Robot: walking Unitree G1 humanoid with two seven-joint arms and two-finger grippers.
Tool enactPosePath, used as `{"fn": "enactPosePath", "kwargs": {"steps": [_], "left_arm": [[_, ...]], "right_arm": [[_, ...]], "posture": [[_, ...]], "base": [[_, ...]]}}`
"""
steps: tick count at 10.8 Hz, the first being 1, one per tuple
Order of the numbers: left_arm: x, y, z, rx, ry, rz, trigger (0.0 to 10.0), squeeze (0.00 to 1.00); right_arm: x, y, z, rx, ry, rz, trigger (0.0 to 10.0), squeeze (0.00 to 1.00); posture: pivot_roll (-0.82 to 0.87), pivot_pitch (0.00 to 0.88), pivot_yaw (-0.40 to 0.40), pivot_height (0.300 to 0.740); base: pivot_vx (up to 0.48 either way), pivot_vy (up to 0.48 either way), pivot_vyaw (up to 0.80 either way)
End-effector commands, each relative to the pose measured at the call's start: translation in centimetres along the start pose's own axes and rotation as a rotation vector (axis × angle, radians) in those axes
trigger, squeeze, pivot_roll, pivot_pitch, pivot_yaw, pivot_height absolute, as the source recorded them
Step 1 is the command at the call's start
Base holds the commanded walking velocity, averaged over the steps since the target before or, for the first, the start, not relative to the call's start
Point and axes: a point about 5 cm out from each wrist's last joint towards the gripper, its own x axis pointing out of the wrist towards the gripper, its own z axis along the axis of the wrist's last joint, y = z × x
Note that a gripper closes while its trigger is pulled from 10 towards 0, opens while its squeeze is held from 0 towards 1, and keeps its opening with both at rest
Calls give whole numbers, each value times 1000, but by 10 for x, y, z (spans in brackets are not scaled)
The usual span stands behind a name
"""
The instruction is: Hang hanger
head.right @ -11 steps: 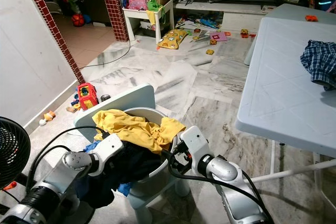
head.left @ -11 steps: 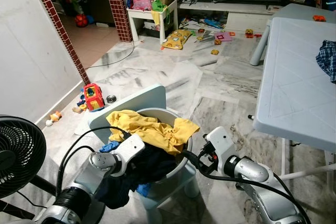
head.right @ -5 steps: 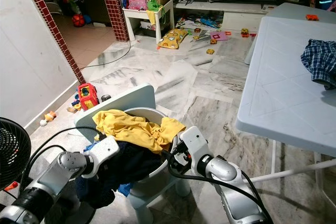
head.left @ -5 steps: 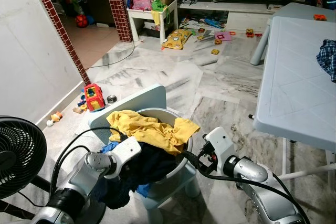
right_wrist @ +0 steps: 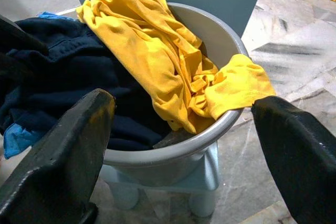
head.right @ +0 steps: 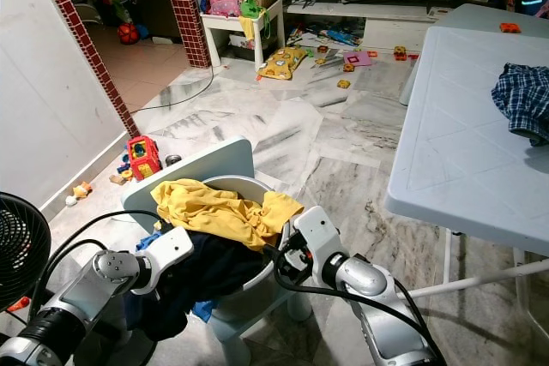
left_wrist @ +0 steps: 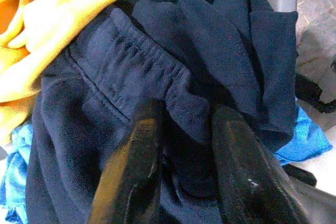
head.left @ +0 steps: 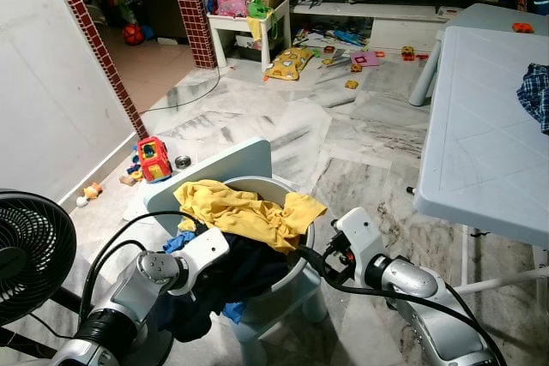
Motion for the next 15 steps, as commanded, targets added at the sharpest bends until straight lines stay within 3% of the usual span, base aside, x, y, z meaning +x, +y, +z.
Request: {"fn": "enactPosePath", "kwargs": {"steps": [1, 10, 12, 15], "left_arm": [[-4, 4, -9, 1, 42, 15, 0, 0], [-5, 4, -7, -54, -9, 20, 0, 0], [-7, 8, -1, -115, -71, 63, 0, 0], [-15, 13, 16, -377, -330, 216, 0, 0]], "right_arm": [[1, 1, 2, -8, -4, 4, 10000, 0], [3, 1, 1, -7, -4, 4, 10000, 0], [3, 1, 1, -8, -4, 6, 10000, 0], [2, 0, 0, -5, -8, -2, 10000, 0]], "posture": [[-195, 0, 112, 740], [-189, 0, 113, 740], [-187, 0, 113, 740], [-178, 0, 104, 740]], "base": [[0, 0, 0], [0, 0, 0], [0, 0, 0], [0, 0, 0]]}}
